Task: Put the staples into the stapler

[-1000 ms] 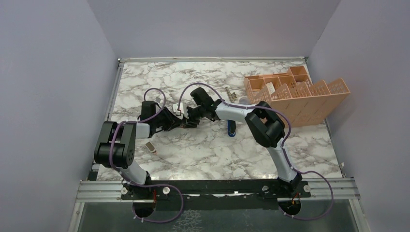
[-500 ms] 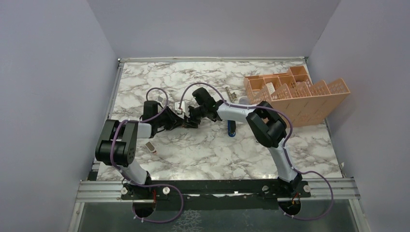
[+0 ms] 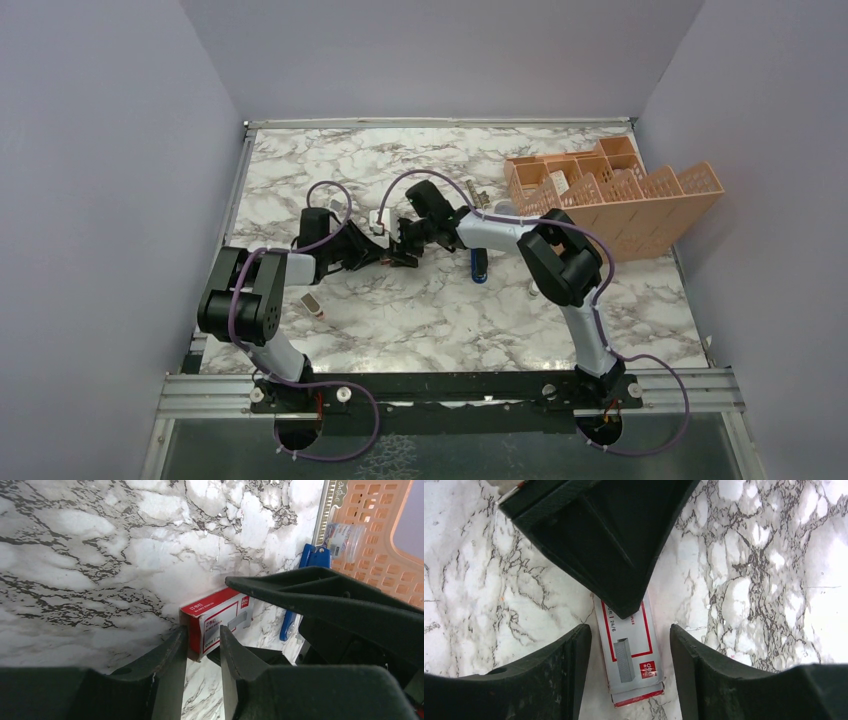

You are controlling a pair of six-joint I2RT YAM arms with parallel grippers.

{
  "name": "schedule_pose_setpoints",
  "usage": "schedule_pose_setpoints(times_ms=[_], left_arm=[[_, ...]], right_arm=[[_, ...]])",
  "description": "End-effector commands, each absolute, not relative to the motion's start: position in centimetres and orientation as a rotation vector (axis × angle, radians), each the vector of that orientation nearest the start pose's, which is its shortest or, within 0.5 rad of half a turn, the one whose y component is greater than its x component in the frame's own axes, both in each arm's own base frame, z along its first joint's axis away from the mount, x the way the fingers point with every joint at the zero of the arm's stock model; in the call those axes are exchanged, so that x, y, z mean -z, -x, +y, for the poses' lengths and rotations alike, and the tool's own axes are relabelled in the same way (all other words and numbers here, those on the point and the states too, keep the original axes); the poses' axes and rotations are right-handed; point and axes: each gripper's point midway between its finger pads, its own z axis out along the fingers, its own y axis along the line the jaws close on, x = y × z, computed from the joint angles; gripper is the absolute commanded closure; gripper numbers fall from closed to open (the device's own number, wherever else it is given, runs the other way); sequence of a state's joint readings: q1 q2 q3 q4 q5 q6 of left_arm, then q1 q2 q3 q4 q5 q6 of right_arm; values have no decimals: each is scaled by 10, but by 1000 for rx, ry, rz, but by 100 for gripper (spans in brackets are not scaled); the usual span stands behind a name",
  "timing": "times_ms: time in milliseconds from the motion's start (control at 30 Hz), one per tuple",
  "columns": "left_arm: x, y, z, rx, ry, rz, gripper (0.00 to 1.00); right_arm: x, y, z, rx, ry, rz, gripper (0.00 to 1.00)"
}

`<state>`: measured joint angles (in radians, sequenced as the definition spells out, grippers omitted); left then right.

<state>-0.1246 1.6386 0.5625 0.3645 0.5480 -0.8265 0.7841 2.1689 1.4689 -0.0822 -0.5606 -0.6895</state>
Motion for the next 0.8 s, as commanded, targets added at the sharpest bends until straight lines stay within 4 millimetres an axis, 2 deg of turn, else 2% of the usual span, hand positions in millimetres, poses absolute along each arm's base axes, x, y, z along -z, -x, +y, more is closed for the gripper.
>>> schedule_pose_setpoints(times_ms=[0, 133, 533, 700, 767], left_arm=[[-38, -337, -157, 1063, 483, 2339, 71], [-40, -337, -162, 1097, 450, 2345, 73], [-38, -331, -175, 1227, 424, 2353, 75], [-38, -333, -176, 1232, 419, 2344, 76], [-38, -334, -175, 1223, 418, 2340, 77]], right_arm=[[-21, -327, 413, -664, 1816, 1549, 42], [-15, -325, 415, -682, 1839, 1566, 50], [-22, -331, 434, -734, 1752, 1501, 54], [-29, -331, 441, -768, 1718, 1476, 52], [-34, -336, 436, -729, 1698, 1491, 42]])
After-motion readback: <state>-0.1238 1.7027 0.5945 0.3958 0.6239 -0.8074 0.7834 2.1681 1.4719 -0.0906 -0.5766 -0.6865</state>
